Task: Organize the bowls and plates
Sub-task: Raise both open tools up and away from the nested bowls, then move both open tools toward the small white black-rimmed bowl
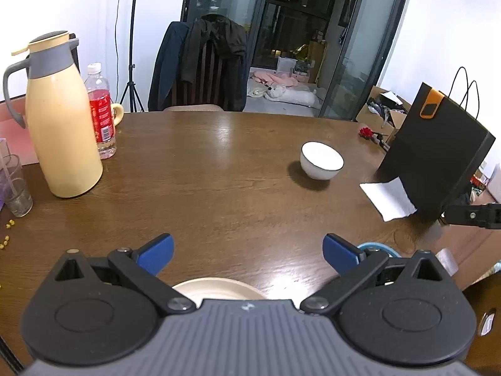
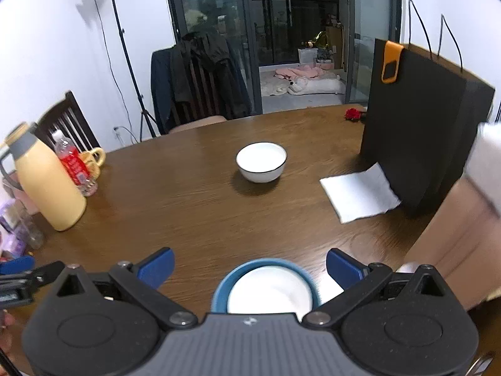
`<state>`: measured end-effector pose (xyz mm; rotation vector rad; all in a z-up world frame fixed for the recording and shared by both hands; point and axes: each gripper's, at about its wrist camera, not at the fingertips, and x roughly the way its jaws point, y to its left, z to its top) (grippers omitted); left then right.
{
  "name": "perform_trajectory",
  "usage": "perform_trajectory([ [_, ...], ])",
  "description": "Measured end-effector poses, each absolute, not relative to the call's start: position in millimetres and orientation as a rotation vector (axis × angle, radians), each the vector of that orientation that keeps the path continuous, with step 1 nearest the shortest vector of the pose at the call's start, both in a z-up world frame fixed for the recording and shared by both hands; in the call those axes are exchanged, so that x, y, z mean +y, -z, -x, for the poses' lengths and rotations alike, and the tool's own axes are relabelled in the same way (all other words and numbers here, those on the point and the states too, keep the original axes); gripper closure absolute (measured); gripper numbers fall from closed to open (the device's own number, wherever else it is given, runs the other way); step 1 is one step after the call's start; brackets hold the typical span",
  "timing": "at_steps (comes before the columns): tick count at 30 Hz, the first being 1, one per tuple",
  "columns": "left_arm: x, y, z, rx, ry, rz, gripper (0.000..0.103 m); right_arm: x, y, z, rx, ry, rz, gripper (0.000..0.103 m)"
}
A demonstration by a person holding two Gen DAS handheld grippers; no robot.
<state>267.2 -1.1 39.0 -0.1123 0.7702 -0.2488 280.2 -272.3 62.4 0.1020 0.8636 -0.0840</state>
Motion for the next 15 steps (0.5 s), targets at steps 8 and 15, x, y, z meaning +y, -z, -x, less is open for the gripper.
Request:
perform_trajectory([
  [8, -36.6, -49.9, -299.0, 0.773, 0.249, 0.099, 0.000, -293.6, -69.0, -325.5, 0.881, 0.047, -0.043, 0.000],
  [15, -67.1, -59.7, -332.1, 0.800, 0.264, 0.121, 0.000, -316.3, -62.4, -361.3, 0.905, 0.037, -0.063, 0.000],
])
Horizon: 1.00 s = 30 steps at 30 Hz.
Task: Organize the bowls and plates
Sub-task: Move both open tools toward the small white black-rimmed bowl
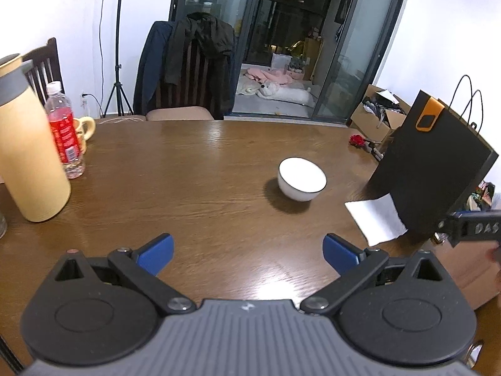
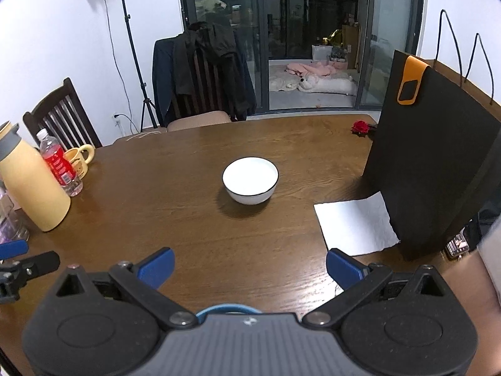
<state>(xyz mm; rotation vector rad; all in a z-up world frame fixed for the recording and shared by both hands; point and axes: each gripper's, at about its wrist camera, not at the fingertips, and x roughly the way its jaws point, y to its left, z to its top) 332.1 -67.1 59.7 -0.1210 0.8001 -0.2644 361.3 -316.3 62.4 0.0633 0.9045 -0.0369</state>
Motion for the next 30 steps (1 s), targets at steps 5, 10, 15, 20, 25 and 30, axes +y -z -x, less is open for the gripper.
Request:
perform_trajectory([
  [5, -88.8, -63.2, -356.1, 0.814, 0.274, 0.116, 0.000, -325.6, -53.3, -383.1, 0.912, 0.028, -0.048, 0.000],
  [10, -109.4, -64.1, -382.9, 0.835, 0.284, 0.111, 0.000, -338.0, -49.8, -404.9, 0.910, 0.025, -0.058, 0.000],
  [15, -128.7, -63.2, -407.4, 0.837, 0.281, 0.092, 0.000, -350.4, -45.0, -430.0, 0.917, 0.035, -0.068, 0.000],
  [20, -143.4, -61.1, -433.5, 0.843, 0.276, 0.098, 0.000, -356.4, -36.0, -451.2, 0.931, 0.037, -0.074, 0.000],
  [25, -157.1, -55.3, -458.6, 0.850, 0.249, 0.081, 0.000, -365.7, -24.7, -472.6, 0.948, 0.035, -0.095, 0.000],
  [30, -168.6, -46.4, -487.0, 0.876, 0.231, 0.068, 0.000, -374.2, -10.3, -495.8, 0.976, 0.046, -0.127, 0.000],
])
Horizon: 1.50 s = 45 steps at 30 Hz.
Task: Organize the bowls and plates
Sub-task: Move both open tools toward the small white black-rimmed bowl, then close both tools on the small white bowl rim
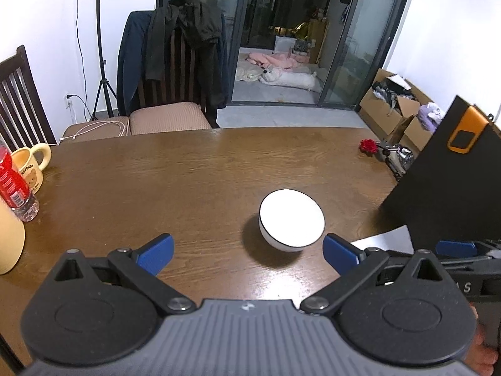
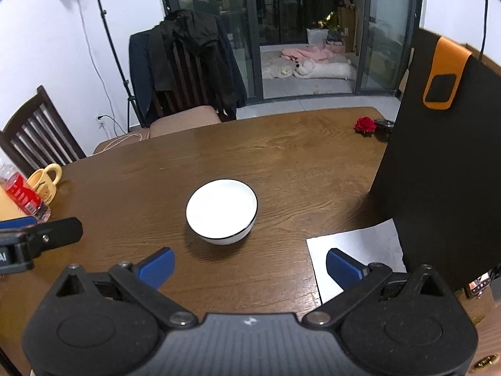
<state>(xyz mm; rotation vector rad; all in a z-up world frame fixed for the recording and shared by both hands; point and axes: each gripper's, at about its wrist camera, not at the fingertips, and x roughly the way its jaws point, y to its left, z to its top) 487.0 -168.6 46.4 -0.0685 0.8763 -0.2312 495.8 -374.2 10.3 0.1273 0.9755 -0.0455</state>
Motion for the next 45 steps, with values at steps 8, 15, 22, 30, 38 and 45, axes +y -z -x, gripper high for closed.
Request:
perform_trajectory([
  [8, -179.6, -25.7, -531.4, 0.947, 0.195, 0.071, 0.000, -384.5, 15.7, -533.5, 1.026, 0.057, -0.171, 0.000],
  [15, -190.1, 2.5, -565.3, 1.019, 0.167, 0.048, 0.000, -394.1, 40.8, -565.1, 1.076, 0.073, -0.209, 0.000],
  [22, -198.4, 30.2, -592.2, 1.070, 0.147, 0.038, 0.000, -402.0, 61.2, -591.3, 1.120, 0.083, -0.236, 0.003],
  [30, -202.1, 54.2, -615.3, 1.102, 0.134, 0.044, 0.001, -404.0, 87.6, -614.8, 1.164, 0.092, -0.246, 0.009],
  [38, -202.6, 75.8, -634.6, 1.140, 0.119, 0.066, 0.012, -405.5, 108.6, -633.5, 1.199, 0.082, -0.260, 0.024],
  [45, -205.6, 88.2, -641.5, 1.174, 0.124, 0.075, 0.028, -406.1, 123.3, -644.6, 1.221, 0.070, -0.283, 0.041],
])
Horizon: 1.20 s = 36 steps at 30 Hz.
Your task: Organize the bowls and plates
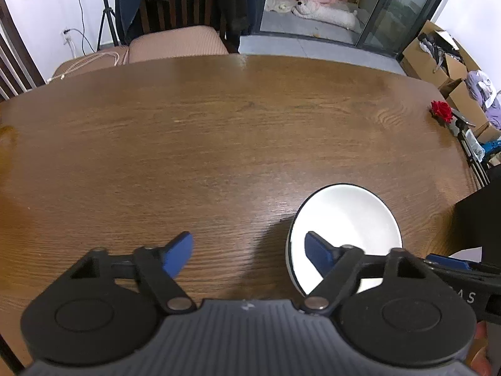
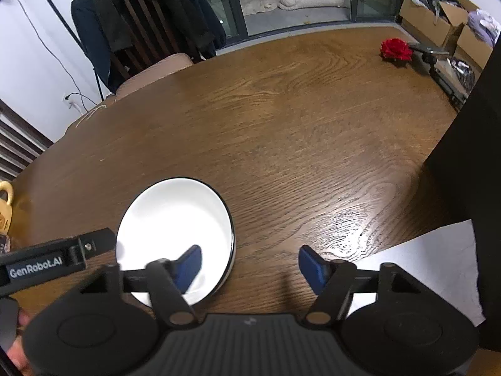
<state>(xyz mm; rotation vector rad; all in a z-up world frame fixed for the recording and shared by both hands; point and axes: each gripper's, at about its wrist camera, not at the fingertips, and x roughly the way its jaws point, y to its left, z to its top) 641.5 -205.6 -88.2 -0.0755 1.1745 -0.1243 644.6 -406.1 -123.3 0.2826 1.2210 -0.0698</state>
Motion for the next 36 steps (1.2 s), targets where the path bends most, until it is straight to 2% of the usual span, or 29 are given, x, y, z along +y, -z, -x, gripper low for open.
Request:
perform_trajectory([
  [3, -207.6, 92.6, -645.0, 1.185, 0.133, 0.080, 0.037, -405.6, 128.6, -647.6, 1.232, 0.062, -0.288, 0.050],
  [5, -209.9, 94.7, -646.7, 1.194, 0.139, 0.079, 0.042, -405.2, 130.9, -649.9, 1.233, 0.061, -0.290, 0.052],
  [8, -212.6, 98.5, -649.2, 1.209, 0.156, 0.086, 0.054, -405.5, 133.7, -652.9, 1.240, 0.054, -0.303, 0.063],
  [13, -215.4, 102.3, -650.8, 1.219, 0.174, 0.099, 0.064, -405.8, 137.7, -655.0, 1.243, 0.041, -0.325, 0.078],
  [23, -223.7, 102.9, -650.5, 1.216, 0.230, 0.122, 0.095, -404.4, 139.8, -655.8, 1.232, 0.013, -0.352, 0.096],
  [36, -230.0, 103.1, -651.0, 1.212, 0.221, 0.103, 0.097, -403.2, 139.5, -654.7, 1.226, 0.025, -0.349, 0.097],
])
